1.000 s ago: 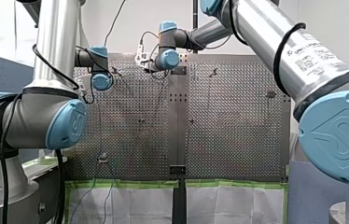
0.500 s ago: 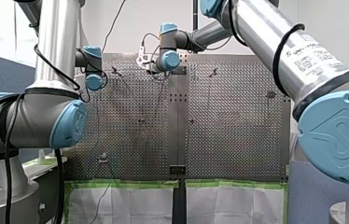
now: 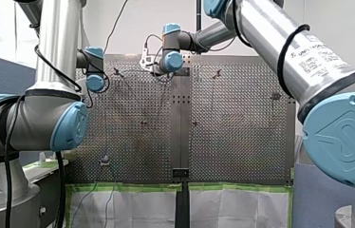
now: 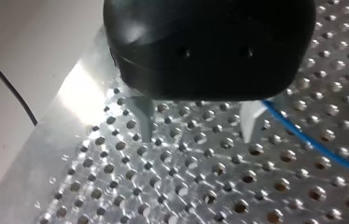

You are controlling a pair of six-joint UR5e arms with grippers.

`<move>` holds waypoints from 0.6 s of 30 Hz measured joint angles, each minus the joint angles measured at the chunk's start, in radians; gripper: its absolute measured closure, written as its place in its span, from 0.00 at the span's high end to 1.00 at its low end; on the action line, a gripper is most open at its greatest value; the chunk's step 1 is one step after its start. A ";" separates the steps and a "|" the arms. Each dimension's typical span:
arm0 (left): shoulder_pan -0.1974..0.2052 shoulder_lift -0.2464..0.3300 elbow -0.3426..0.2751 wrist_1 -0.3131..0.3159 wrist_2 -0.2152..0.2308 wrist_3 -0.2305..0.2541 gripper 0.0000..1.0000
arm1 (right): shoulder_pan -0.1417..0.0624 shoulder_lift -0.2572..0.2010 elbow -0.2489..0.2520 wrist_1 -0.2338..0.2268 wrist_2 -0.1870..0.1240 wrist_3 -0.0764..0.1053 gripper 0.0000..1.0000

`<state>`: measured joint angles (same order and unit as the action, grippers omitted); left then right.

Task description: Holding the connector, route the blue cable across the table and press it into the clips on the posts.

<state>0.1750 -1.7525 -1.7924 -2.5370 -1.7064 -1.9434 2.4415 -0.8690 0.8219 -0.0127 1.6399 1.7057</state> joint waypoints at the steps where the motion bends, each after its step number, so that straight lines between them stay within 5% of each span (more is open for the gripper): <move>1: -0.001 0.001 0.000 -0.011 -0.008 0.004 1.00 | 0.000 0.000 0.000 0.001 0.002 -0.001 0.00; 8: -0.010 0.028 -0.001 -0.086 -0.067 -0.003 1.00 | 0.000 0.001 0.000 0.003 0.021 -0.003 0.00; 18: -0.025 0.100 -0.042 -0.193 -0.043 -0.010 1.00 | 0.000 0.001 0.001 0.006 0.040 -0.003 0.00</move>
<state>0.1501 -1.6520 -1.8342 -2.7304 -1.7494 -1.9534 2.4415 -0.8678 0.8225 -0.0068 1.6796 1.7030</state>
